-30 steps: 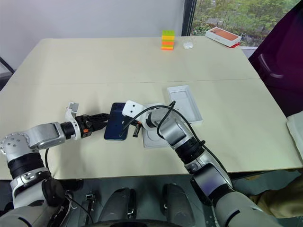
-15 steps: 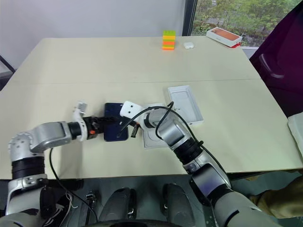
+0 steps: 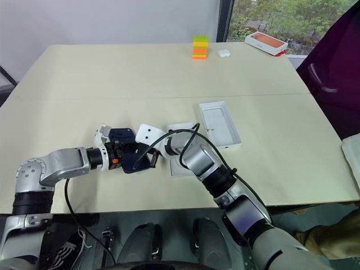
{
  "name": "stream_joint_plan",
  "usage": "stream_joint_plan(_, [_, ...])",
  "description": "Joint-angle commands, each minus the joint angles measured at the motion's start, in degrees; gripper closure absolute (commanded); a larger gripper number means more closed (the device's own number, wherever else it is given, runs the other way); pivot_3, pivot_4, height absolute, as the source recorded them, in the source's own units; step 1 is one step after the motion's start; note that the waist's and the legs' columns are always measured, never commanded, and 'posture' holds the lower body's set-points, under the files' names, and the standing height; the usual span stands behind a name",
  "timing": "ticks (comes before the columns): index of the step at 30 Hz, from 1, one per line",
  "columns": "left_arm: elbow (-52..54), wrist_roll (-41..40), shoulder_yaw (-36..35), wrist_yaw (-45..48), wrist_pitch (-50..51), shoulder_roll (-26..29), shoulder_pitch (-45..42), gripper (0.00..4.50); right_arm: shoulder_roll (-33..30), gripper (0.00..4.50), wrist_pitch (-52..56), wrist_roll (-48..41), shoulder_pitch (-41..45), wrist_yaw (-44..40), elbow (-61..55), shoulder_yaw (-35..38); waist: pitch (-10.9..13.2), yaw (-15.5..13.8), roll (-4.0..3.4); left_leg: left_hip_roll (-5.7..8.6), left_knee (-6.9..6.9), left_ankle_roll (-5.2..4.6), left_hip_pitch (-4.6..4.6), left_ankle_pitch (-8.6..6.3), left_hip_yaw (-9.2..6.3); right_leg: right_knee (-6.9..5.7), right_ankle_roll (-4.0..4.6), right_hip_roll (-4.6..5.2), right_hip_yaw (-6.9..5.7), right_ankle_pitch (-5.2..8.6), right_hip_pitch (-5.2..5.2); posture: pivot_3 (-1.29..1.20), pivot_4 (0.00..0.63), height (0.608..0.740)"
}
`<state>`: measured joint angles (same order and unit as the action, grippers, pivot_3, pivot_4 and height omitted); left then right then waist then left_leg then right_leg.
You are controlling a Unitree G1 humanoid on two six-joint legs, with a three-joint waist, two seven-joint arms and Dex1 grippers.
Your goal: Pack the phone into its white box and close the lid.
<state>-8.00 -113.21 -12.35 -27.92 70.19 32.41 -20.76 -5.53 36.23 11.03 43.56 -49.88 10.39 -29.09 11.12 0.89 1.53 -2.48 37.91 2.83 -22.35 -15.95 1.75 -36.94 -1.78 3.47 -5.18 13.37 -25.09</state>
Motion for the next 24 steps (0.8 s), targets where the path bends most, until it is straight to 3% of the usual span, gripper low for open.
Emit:
stream_joint_plan(1, [0.98,0.21,-0.65,1.17,0.12,2.99,1.40,1.54,0.60,4.47,-0.96,-0.99,0.86,-0.02,-1.73,-0.72,0.01,0.07,-0.01,-0.01,0.00,0.00,-0.02,0.00,0.00,0.00,0.00,-0.01,0.00,0.00,-0.03,0.00,0.150,0.740])
stream_joint_plan(12, [0.00,0.21,-0.73,2.64,1.14,7.66,2.34,1.54,0.60,4.47,-1.16,-1.26,0.58,0.62,-1.73,-1.22,0.02,0.06,-0.03,-0.05,-0.01,-0.01,-0.05,0.00,0.01,0.00,-0.01,-0.06,0.00,0.01,-0.10,0.00,0.150,0.740])
stream_joint_plan(23, [4.08,0.21,0.15,3.08,-1.92,5.29,5.20,1.54,-0.32,4.47,-1.13,-1.47,0.47,0.75,-2.07,-1.59,0.02,-0.15,-0.03,-0.05,-0.03,0.00,-0.05,0.00,0.02,0.01,0.00,-0.01,0.01,0.01,-0.10,0.00,0.150,0.740])
stream_joint_plan(24, [4.69,0.21,0.16,3.18,-2.27,5.36,5.56,1.80,-0.25,4.50,-1.12,-1.53,0.55,0.80,-2.08,-1.61,0.02,-0.16,-0.03,-0.04,-0.03,-0.01,-0.05,0.00,0.02,0.00,0.01,0.02,0.01,0.01,-0.10,0.00,0.150,0.740])
